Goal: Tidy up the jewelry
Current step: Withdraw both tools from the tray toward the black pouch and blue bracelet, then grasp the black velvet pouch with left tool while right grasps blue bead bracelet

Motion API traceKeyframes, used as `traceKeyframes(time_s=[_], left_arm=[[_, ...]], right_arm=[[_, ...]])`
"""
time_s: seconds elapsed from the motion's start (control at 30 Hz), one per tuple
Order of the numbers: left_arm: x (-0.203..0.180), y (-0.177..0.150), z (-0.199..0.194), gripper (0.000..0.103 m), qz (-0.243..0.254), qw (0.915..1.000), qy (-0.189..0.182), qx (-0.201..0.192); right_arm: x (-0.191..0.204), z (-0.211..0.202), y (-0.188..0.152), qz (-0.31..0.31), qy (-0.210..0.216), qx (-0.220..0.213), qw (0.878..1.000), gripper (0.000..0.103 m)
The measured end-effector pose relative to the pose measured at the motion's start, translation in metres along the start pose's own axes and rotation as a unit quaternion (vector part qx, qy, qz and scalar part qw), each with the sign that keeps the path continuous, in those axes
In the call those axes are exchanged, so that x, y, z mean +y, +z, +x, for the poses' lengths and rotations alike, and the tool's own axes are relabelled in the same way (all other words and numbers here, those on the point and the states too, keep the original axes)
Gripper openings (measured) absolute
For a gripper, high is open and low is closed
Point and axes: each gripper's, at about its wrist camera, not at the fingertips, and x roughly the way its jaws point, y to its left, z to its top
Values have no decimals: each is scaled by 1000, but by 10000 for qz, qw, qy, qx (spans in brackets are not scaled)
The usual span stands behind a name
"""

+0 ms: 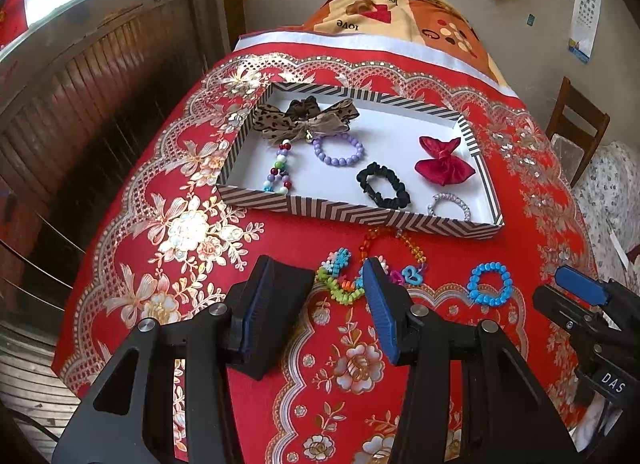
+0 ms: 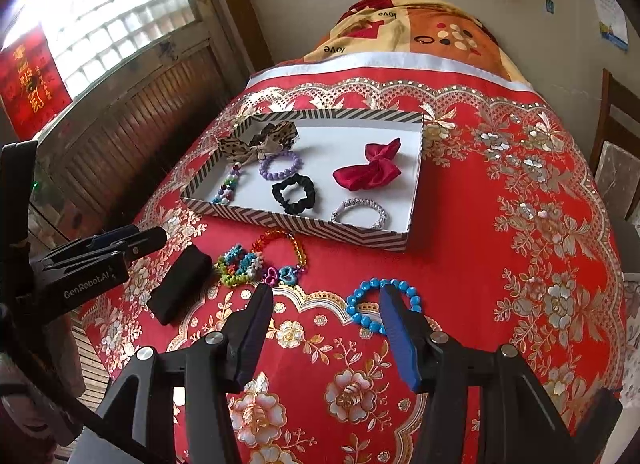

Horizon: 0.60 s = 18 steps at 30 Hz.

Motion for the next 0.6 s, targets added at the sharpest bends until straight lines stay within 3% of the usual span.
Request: traceKeyframes(time_s=[0.13, 0.2, 0.33, 0.47, 0.6], left_arm=[[8, -2, 3, 46, -67, 9999, -74, 84], [19, -2, 6, 46, -195, 9993, -279, 174], [55, -1, 15, 46, -691, 9939, -718, 463], [90, -6, 29, 50, -1174, 9859, -926, 757], [96, -19, 42, 52, -1195, 9809, -1118, 1051]], right_arm=[[-3, 5, -1, 37, 4, 57, 10000, 53], [-6, 8, -2, 57, 16, 95, 9999, 54], [-16, 17, -8, 110, -24, 222, 9997, 57], [-36, 31, -19, 291, -117, 443, 9985, 57], [-55, 42, -29, 452, -193, 604, 9970, 57]])
